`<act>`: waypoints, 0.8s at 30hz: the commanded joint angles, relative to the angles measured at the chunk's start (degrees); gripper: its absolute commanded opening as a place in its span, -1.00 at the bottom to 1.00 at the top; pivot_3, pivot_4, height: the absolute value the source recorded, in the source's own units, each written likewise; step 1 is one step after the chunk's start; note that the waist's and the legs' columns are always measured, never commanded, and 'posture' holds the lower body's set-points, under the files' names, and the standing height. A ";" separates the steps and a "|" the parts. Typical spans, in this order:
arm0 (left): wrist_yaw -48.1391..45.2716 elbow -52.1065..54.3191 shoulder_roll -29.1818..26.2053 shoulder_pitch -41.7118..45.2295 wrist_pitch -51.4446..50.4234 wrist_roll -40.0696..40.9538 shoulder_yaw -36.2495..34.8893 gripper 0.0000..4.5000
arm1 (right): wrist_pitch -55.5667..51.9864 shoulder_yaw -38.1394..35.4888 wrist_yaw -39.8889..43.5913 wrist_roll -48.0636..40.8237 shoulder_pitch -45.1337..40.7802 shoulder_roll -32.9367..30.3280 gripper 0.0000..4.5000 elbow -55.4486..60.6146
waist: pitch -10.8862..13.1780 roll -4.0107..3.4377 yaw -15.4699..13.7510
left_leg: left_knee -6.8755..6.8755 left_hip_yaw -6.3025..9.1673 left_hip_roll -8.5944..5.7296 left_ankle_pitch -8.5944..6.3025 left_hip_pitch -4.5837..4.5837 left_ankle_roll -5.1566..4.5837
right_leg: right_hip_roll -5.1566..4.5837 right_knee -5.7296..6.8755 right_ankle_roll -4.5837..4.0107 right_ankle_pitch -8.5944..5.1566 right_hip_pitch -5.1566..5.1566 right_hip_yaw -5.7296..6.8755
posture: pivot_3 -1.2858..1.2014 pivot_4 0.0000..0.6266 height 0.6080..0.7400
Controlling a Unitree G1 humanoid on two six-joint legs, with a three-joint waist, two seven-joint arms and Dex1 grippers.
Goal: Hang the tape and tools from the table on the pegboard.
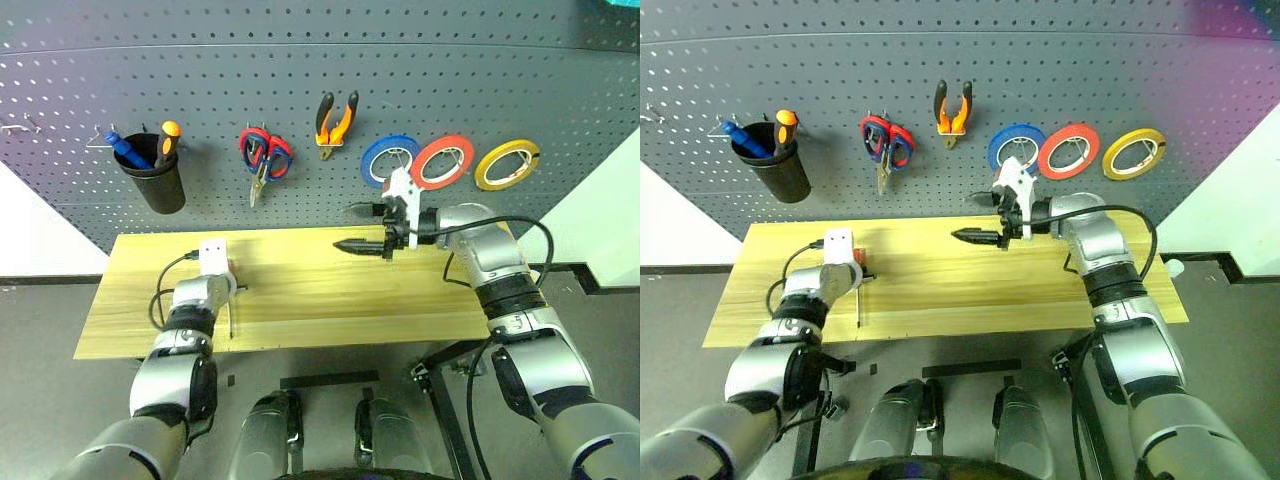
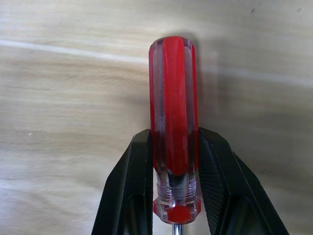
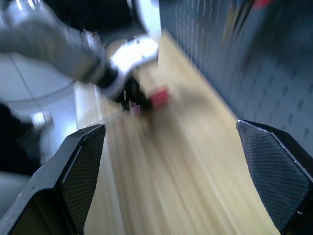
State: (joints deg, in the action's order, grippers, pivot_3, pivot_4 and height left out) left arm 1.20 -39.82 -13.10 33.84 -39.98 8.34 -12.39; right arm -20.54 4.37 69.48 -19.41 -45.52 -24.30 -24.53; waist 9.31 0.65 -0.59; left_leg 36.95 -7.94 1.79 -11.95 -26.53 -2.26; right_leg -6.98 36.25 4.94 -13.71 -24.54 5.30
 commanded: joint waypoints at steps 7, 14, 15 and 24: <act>-21.43 52.98 -11.73 -23.78 7.96 4.50 5.57 -0.60 | -10.88 -11.59 -3.25 -13.87 -2.61 -2.69 1.00 15.00 | -0.06 -0.10 -1.43 | -0.62 -0.07 -0.14 0.04 0.06 0.08 | -0.14 -0.28 -0.36 -0.03 -0.32 0.01 | 0.20 -0.63 1.00; -27.67 66.82 -11.90 -29.30 20.52 12.38 -4.40 -0.60 | -13.93 -14.13 -3.87 -19.39 -3.46 -3.72 1.00 19.55 | -0.14 -0.16 -2.75 | -0.74 -0.17 -0.13 0.06 0.00 0.07 | -0.06 -0.36 -0.24 0.07 -0.23 0.06 | 0.23 -0.74 1.00; -27.72 66.85 -11.79 -29.25 21.63 12.65 -5.00 -0.60 | -13.87 -13.83 -3.74 -19.33 -3.33 -3.95 1.00 19.66 | -0.17 -0.19 -3.07 | -0.73 -0.19 -0.12 0.07 0.00 0.07 | -0.01 -0.37 -0.22 0.08 -0.23 0.12 | 0.23 -0.74 1.00; -18.57 67.80 -13.43 -13.52 16.74 16.52 -9.42 -0.60 | -11.50 -11.69 -2.75 -17.58 -3.98 -4.22 1.00 17.47 | -0.88 -0.17 -6.05 | 0.07 -0.17 0.08 0.02 -0.04 -0.07 | 0.49 -0.14 -0.13 0.12 0.13 0.38 | 0.26 -0.89 1.00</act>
State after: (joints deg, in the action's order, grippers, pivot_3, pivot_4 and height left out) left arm -19.16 25.57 -25.40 18.04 -22.21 23.89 -20.21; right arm -33.31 -6.81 66.49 -36.71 -47.69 -28.16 -7.63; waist 8.44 0.48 -6.64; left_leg 37.04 -8.13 1.86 -11.94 -26.58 -2.34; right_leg -6.50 36.10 4.86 -13.57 -24.39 5.68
